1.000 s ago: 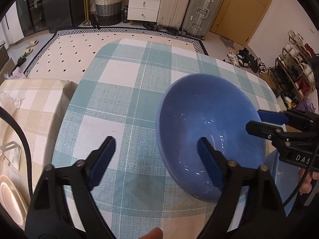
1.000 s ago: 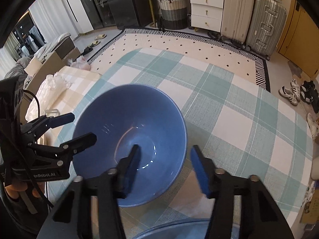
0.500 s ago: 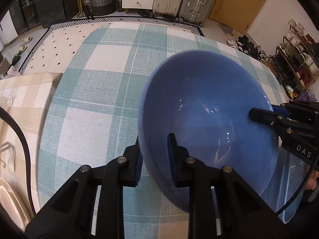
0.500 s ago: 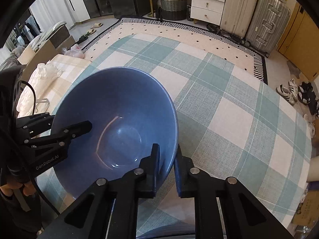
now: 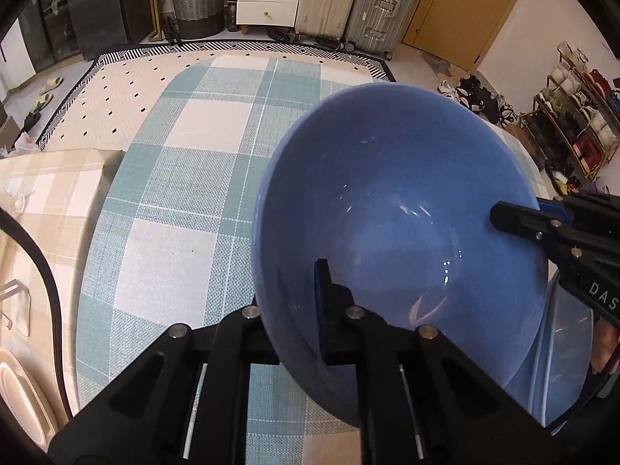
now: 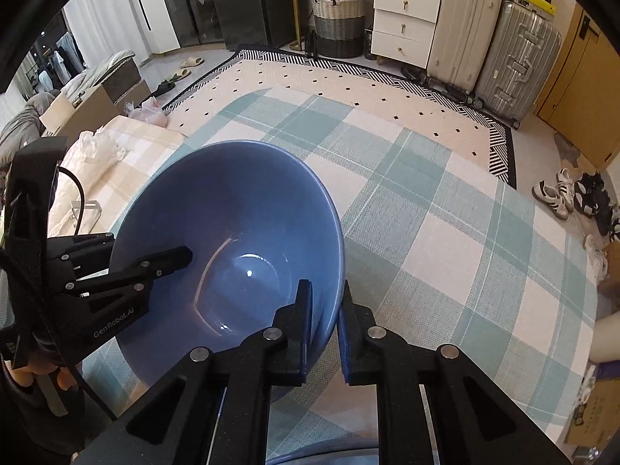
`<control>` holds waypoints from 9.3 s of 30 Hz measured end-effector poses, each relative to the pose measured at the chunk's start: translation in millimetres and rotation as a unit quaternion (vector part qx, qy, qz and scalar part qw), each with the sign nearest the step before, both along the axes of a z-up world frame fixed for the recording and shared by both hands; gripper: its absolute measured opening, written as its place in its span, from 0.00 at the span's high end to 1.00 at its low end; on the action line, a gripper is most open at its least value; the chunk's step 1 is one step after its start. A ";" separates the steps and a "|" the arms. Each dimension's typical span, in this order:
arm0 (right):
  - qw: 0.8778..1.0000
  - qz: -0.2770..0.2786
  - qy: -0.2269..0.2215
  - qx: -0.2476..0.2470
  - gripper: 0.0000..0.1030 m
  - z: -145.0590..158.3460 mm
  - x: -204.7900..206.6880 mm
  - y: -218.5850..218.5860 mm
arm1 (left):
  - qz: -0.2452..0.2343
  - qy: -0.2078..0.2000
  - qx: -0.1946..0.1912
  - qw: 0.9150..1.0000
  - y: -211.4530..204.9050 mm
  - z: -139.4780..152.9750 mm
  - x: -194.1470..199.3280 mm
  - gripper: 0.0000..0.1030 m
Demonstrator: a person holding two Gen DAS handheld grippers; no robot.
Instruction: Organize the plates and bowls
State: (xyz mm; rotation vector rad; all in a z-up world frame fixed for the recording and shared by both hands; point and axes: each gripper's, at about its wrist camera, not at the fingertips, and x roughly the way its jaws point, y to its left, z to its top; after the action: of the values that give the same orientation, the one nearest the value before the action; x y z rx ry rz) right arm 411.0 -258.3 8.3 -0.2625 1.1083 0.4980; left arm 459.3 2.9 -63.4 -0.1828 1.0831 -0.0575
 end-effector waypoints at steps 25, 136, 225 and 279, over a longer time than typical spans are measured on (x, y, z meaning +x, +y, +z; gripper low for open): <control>0.997 -0.016 -0.065 0.030 0.88 87.3 -72.9 -22.0 | -0.011 -0.070 0.023 0.997 -24.8 95.0 -63.1 0.92; 0.981 -0.138 -0.109 0.088 0.30 68.0 -195.8 -181.9 | -0.162 -0.126 0.062 0.977 -204.8 130.9 -170.0 0.23; 0.941 -0.183 -0.227 0.173 0.01 64.9 -344.5 -182.0 | -0.012 -0.235 0.050 0.971 -41.0 119.8 -339.7 0.02; 0.919 -0.198 -0.324 0.107 0.01 2.6 -419.2 -170.8 | 0.000 -0.279 0.050 0.959 -35.2 88.6 -419.9 0.02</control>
State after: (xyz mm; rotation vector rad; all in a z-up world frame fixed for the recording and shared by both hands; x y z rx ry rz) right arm -8.2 -429.1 10.9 0.0031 0.4295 0.1389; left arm 39.4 -32.3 25.2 -0.0674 0.5196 -0.0495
